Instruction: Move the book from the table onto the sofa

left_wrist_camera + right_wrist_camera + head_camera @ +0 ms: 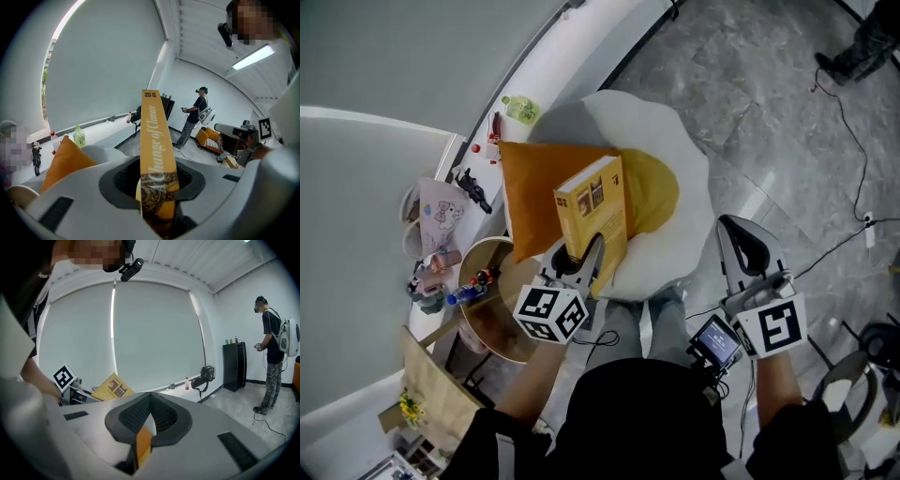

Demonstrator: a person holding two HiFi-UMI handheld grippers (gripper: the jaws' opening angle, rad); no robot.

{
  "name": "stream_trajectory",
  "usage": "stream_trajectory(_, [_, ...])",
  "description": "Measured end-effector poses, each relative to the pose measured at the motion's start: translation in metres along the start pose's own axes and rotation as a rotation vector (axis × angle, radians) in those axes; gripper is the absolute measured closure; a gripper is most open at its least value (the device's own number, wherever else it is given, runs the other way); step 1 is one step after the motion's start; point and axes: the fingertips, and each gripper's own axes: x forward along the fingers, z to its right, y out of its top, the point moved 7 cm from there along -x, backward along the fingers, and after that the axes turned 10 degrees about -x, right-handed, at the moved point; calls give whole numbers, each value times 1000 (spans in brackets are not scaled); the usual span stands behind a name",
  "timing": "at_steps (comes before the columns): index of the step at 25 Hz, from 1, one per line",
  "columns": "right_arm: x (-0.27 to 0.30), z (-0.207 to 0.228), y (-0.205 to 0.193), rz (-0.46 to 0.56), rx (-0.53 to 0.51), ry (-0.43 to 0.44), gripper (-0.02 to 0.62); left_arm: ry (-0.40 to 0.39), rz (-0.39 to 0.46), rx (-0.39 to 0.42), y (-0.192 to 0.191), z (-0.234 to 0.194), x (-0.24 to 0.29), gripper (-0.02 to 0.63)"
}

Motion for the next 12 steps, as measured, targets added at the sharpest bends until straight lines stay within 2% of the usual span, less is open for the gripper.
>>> stream_trajectory(4, [16, -4, -40, -64, 21, -21, 586, 23, -75, -76, -37, -42, 47, 453])
stream_trajectory(9, [50, -6, -101, -125, 49, -24, 586, 65, -177, -92, -87, -87, 110, 453])
stream_trajectory(12, [73, -11, -139, -147, 51, -22, 586, 74, -215, -151, -121, -110, 148, 453])
